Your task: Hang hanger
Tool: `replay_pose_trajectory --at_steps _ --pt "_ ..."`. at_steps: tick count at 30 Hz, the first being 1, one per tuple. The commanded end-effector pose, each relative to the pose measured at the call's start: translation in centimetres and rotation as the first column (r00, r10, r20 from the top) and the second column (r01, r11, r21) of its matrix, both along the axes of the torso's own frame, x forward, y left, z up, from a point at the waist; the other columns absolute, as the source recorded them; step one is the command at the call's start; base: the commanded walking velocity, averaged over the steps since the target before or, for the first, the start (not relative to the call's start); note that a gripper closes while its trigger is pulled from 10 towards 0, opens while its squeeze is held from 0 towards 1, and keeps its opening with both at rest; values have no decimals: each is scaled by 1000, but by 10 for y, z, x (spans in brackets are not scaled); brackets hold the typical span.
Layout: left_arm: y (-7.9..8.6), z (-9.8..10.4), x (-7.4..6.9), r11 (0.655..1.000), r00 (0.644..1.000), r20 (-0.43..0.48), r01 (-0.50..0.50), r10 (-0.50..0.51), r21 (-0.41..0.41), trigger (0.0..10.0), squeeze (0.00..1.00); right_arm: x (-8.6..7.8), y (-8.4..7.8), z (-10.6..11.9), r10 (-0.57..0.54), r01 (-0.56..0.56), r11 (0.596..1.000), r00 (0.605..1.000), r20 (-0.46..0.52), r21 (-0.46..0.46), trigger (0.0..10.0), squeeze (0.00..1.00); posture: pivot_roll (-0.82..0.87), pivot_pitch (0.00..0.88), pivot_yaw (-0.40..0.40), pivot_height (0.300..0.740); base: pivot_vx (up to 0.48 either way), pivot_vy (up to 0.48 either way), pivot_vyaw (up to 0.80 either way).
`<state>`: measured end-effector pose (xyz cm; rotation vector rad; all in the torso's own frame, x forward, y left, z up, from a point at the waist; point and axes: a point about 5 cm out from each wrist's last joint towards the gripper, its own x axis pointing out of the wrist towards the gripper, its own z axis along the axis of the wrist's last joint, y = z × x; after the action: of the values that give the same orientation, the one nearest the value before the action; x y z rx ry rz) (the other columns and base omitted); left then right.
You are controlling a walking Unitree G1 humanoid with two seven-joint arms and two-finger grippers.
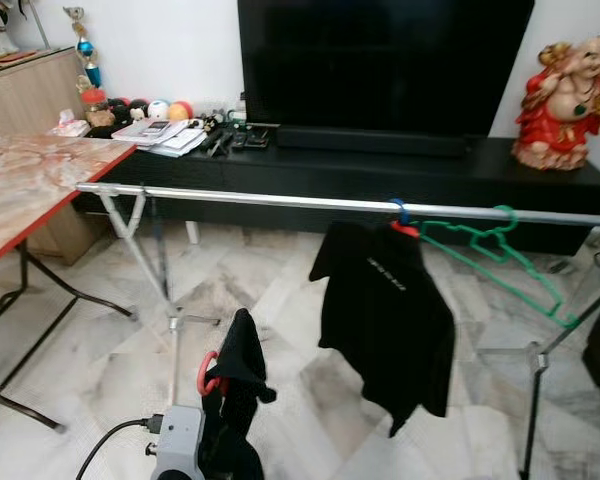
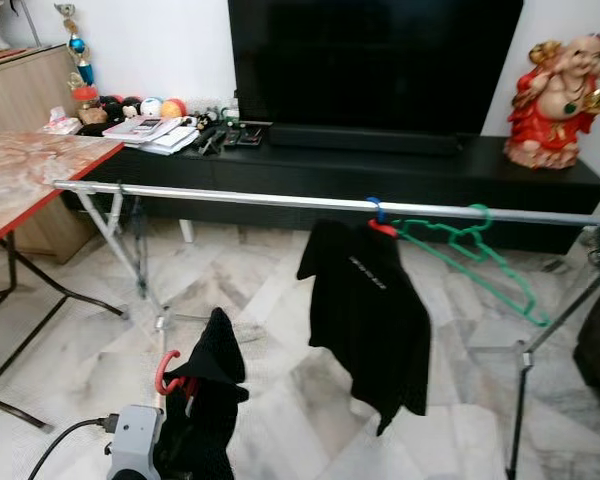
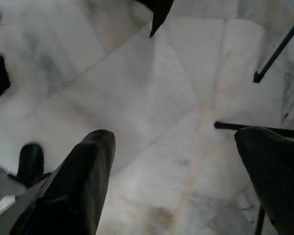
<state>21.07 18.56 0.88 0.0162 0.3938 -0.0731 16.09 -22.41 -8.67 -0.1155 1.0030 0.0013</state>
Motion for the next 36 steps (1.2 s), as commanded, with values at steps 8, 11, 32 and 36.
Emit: replay_pose_trajectory --at_steps 8,11,32,36 --pt "34 9 7 990 996 37 -85 81 115 10000 0 2 -1 1 14 -14 1000 1000 -2 -6 10000 0 128 31 -26 740 0 0 0" --pt "43 12 9 985 992 49 -118 112 124 10000 0 3 -1 1 19 -19 1000 1000 -2 -6 10000 0 127 33 -27 740 0 0 0" --pt "36 15 14 988 991 76 -119 112 99 10000 0 4 0 2 50 -50 999 999 -5 21 10000 0 123 47 -28 740 257 0 0" --pt "36 15 14 988 991 76 -119 112 99 10000 0 4 0 2 50 -50 999 999 -5 21 10000 0 123 47 -28 740 472 0 0"
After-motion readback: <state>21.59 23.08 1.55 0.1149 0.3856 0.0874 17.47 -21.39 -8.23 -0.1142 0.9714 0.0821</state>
